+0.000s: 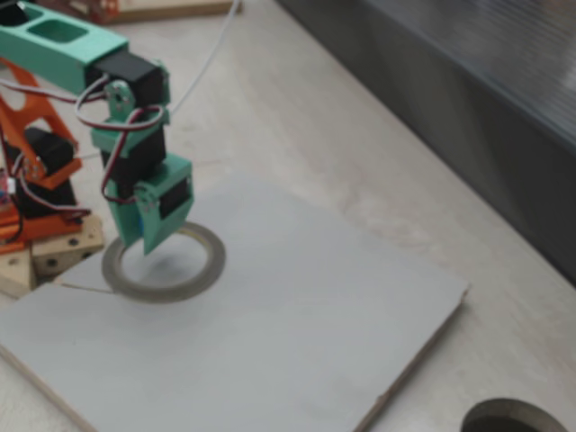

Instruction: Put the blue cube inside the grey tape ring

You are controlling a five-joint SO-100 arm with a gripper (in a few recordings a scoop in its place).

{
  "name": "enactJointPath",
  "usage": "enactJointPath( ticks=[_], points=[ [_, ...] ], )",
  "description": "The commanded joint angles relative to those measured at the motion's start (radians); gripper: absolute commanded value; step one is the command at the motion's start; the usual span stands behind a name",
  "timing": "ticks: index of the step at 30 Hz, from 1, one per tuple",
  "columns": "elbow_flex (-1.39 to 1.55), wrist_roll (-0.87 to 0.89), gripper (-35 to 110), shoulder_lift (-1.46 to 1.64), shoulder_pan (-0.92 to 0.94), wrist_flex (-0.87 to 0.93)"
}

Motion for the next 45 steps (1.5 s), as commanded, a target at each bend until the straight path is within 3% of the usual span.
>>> enactJointPath(
  ticks=[1,35,45],
  points=[
    [0.008,0.015,5,0.032,0.005,-0.003],
    [0.006,0.018,7,0.028,0.003,0.000],
    [0.011,0.020,39,0.028,0.003,0.061]
  ],
)
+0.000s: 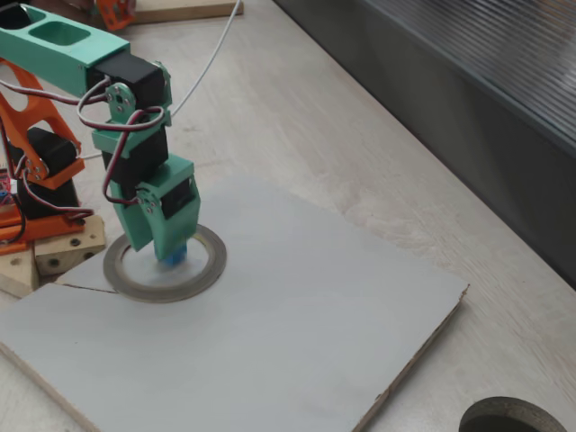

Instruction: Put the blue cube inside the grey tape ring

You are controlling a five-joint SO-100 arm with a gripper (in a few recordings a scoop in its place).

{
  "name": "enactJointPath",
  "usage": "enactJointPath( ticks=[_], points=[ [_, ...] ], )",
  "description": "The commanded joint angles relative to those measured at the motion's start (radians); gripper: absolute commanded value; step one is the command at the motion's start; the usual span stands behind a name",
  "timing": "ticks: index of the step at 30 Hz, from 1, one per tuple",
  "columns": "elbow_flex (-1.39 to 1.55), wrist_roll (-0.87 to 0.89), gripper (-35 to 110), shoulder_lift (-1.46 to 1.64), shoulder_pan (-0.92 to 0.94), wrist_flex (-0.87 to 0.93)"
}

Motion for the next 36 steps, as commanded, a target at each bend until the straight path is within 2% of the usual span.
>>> enactJointPath(
  ticks=[1,15,20,27,31,36],
  points=[
    [0.003,0.020,41,0.028,0.000,0.051],
    [-0.014,0.018,44,0.046,-0.002,0.066],
    [-0.080,0.018,44,0.048,-0.006,0.230],
    [-0.403,0.018,44,0.031,-0.002,0.483],
    [-0.431,0.020,44,0.031,0.000,0.566],
    [-0.431,0.020,44,0.032,0.000,0.569]
  ],
)
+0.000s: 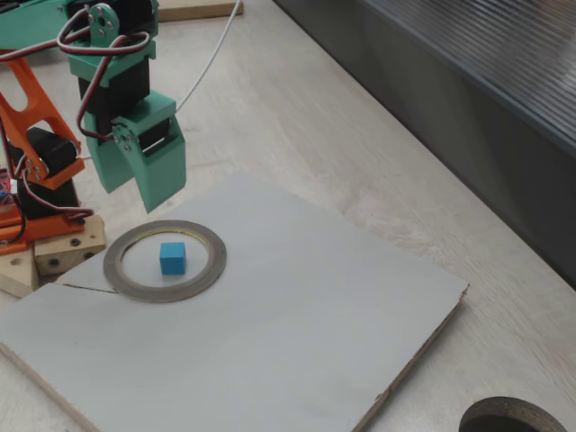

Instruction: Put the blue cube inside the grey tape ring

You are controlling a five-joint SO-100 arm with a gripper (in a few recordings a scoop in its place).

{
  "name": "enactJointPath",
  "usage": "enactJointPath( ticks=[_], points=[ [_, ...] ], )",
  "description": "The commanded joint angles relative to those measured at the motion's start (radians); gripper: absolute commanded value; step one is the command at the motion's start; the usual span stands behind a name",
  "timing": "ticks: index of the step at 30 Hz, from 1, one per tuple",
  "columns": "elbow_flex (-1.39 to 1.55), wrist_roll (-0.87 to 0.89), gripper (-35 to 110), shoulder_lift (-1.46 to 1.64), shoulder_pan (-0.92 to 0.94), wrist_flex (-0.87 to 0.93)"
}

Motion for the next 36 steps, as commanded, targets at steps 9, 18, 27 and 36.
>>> enactJointPath(
  ticks=[9,18,27,36],
  points=[
    [-0.032,0.014,18,0.037,0.000,0.018],
    [-0.034,0.015,1,0.040,0.002,-0.032],
    [-0.034,0.008,1,0.028,0.310,-0.048],
    [-0.028,0.008,0,0.025,0.511,-0.201]
  ],
)
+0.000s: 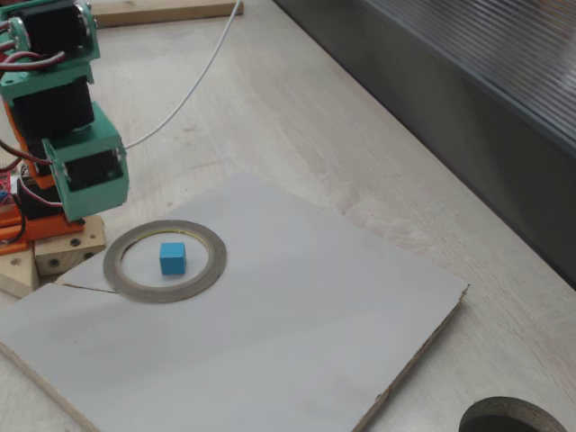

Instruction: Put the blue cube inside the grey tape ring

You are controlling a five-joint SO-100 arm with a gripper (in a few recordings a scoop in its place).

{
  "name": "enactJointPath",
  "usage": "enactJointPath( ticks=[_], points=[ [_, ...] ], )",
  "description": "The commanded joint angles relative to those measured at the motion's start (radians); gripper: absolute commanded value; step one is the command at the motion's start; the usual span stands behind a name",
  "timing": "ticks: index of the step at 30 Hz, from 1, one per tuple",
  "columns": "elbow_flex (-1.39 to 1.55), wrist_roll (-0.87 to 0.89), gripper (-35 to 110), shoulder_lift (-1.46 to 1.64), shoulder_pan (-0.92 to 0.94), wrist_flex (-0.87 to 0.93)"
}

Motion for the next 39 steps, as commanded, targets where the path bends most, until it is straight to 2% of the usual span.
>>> enactJointPath(
  ticks=[1,18,24,39],
  points=[
    [-0.005,0.009,0,0.025,0.032,-0.060],
    [0.000,0.020,0,0.023,0.021,-0.041],
    [-0.002,0.020,1,0.023,0.020,0.077],
    [-0.002,0.014,1,0.021,0.026,0.078]
  ],
)
